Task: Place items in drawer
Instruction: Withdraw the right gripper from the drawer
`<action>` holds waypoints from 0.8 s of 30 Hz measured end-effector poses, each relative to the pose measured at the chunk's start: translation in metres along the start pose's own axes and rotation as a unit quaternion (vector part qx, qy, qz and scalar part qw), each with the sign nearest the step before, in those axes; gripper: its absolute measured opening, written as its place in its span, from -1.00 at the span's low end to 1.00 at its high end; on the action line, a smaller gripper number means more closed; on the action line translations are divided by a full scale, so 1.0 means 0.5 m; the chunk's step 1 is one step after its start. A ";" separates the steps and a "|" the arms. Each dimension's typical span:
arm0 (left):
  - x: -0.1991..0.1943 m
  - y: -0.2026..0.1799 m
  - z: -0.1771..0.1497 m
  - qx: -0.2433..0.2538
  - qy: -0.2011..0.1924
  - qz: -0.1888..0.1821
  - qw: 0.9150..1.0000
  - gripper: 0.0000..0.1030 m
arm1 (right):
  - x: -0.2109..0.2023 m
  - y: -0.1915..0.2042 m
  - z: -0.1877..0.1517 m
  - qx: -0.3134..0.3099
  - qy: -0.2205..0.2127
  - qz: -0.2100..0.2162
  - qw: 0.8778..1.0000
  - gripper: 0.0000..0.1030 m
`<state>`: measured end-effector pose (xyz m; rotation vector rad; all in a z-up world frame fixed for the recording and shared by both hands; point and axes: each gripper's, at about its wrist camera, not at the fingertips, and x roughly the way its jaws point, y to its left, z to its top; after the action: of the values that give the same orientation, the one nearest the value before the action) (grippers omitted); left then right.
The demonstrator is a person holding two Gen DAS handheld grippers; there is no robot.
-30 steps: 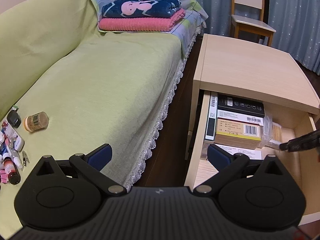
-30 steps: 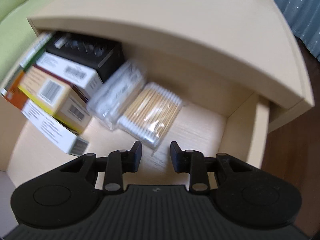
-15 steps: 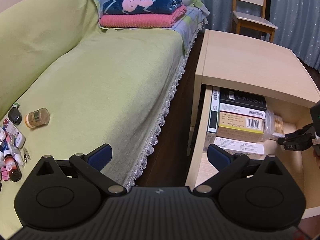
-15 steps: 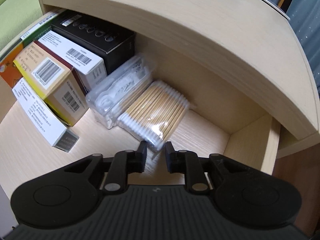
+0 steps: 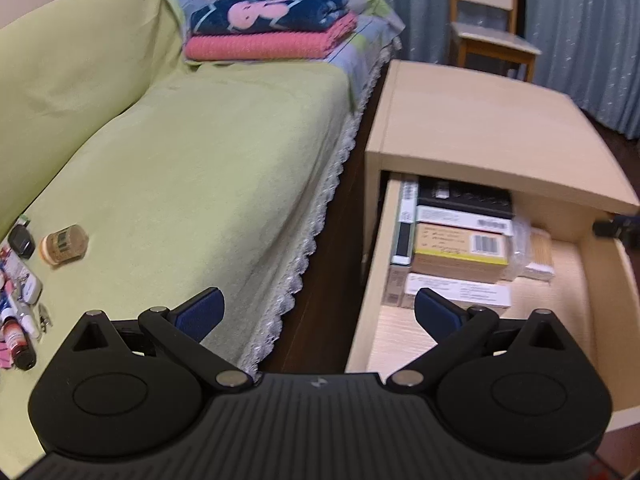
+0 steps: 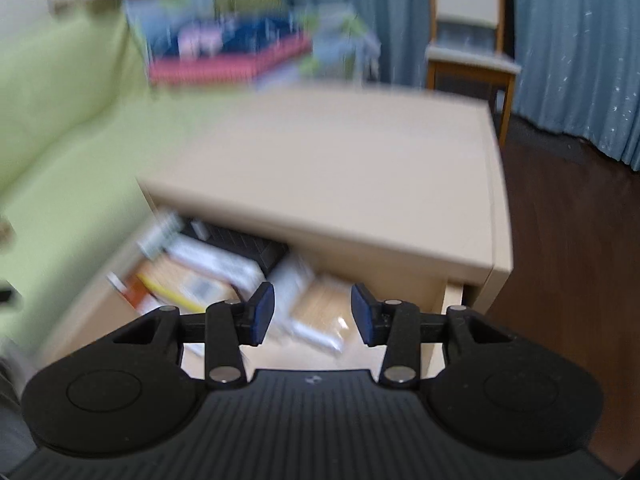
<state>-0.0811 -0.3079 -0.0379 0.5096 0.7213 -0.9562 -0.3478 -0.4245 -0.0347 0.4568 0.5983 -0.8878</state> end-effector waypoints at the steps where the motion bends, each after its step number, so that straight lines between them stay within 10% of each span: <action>1: -0.007 0.004 -0.003 0.001 -0.007 -0.008 1.000 0.97 | -0.031 -0.001 -0.001 0.009 -0.031 0.013 0.999 -0.13; 4: -0.026 0.020 -0.012 0.006 -0.018 -0.025 0.999 0.98 | -0.144 -0.023 -0.011 -0.001 -0.106 0.035 0.994 0.27; 8: -0.043 0.048 -0.036 0.031 -0.015 -0.039 0.999 0.98 | -0.241 -0.030 -0.052 -0.055 -0.121 0.022 0.991 0.27; 24: 0.006 0.091 -0.158 0.140 0.019 -0.106 0.984 0.94 | -0.301 -0.101 -0.265 -0.089 0.055 0.004 0.995 0.35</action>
<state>-0.0659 -0.2339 -0.0889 0.7083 0.6874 -1.2603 -0.5016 -0.2862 -0.0418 0.3490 0.7694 -0.7978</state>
